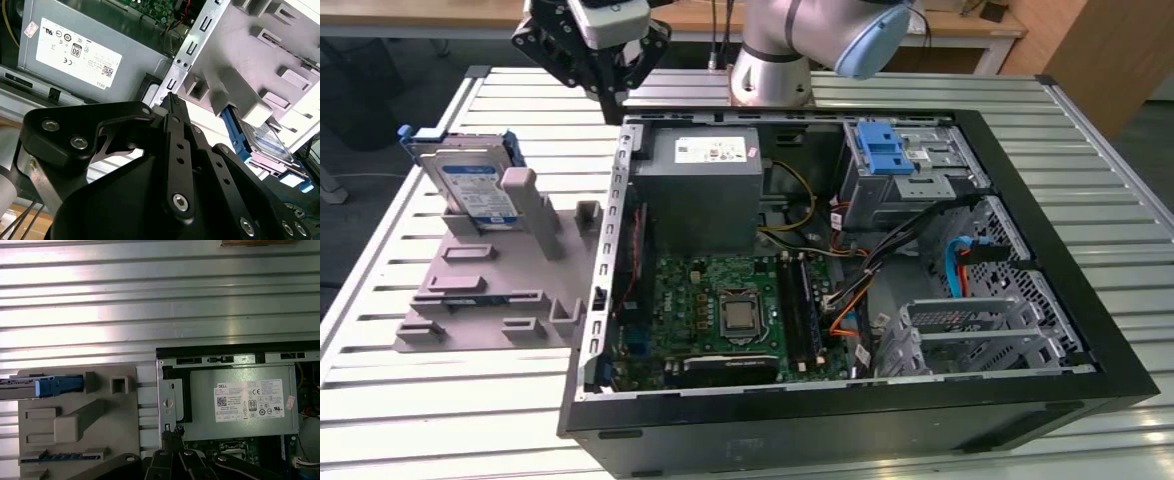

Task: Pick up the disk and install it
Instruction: 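Reach for the disk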

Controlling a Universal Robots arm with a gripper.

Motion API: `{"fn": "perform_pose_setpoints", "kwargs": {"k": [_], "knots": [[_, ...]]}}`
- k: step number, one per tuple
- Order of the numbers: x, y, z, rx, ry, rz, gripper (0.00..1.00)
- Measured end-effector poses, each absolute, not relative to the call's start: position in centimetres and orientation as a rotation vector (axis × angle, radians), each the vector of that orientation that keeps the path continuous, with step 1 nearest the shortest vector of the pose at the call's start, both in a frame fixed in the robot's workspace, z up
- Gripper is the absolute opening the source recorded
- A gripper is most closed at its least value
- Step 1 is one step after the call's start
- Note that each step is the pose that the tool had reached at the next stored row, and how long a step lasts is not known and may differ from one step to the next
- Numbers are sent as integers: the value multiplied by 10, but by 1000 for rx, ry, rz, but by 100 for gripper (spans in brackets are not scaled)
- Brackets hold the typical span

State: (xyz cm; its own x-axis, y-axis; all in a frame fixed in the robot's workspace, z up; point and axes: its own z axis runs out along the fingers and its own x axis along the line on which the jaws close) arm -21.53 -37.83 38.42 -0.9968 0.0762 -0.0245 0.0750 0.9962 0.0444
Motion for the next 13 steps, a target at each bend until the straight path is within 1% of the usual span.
{"fn": "perform_pose_setpoints", "kwargs": {"k": [13], "knots": [[-226, -374, 383, 118, 3112, 68, 11]]}}
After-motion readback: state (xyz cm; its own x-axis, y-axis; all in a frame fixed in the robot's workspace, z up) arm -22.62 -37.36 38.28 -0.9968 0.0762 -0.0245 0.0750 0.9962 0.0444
